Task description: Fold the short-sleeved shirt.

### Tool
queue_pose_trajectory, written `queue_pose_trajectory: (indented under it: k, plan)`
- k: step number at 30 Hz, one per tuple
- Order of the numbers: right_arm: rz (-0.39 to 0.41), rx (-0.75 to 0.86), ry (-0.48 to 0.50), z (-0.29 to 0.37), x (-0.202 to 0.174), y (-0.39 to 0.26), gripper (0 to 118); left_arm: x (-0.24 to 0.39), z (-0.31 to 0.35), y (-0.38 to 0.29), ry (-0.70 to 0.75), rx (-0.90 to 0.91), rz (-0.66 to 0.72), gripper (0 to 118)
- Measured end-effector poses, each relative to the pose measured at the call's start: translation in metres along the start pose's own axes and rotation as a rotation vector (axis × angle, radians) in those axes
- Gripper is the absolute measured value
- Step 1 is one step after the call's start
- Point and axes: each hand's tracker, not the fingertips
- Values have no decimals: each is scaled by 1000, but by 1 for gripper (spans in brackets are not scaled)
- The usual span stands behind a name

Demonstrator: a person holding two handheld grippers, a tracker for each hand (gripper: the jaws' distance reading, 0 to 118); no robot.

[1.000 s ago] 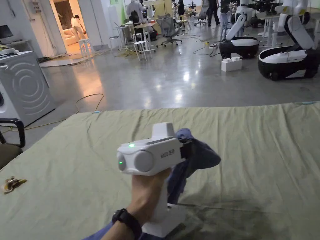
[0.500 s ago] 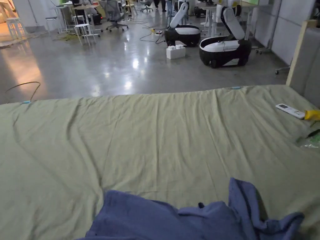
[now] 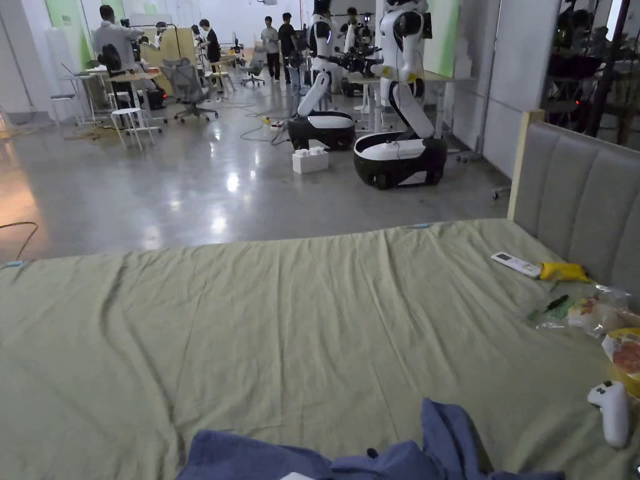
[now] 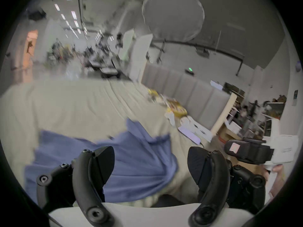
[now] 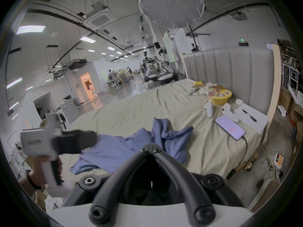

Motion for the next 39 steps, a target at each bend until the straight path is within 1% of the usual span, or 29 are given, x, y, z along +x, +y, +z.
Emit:
queue_pose_trajectory:
  k: [2,4,6,7,8,9,10,11,13,14,15,17,20,27,34,37,39]
  plan:
    - [31,40,25,0,-9,7,0,-5,56,10,124,108,-40,92]
    - [61,76,52,0,-19,13,0,-2,98,10,246,185,-93,90]
    - [94,111,65,2,-27,18,0,3,133,8,368,241,-137,81]
    - [114,125,71,4,-32,21,0,8,144,6,431,249,-149,74]
    - [138,137,71,5,-37,22,0,11,158,3,476,254,-172,57]
    - [168,152,70,7,-43,24,0,14,169,1,513,264,-185,38]
    - [182,158,78,9,-47,24,0,16,178,-1,543,269,-190,15]
    - [188,161,86,10,-50,24,0,18,183,-2,572,268,-187,7]
    - [188,166,103,14,-55,24,0,22,198,-8,594,283,-166,2]
    - [182,169,117,16,-56,23,0,23,208,-9,566,275,-150,0]
    - [182,171,128,17,-58,23,0,24,210,-12,570,271,-143,0]
    - [190,177,131,19,-61,22,0,31,216,-16,622,250,-148,0]
    - [198,173,137,18,-61,22,0,28,226,-17,636,246,-147,0]
    - [174,166,140,18,-60,18,0,18,251,-14,664,259,-108,0]
    - [175,169,127,17,-57,21,0,6,230,-11,606,228,-69,0]
    - [175,157,121,12,-53,20,0,-10,211,-3,572,180,-74,0]
    - [174,141,116,8,-50,18,0,-27,196,7,538,146,-42,0]
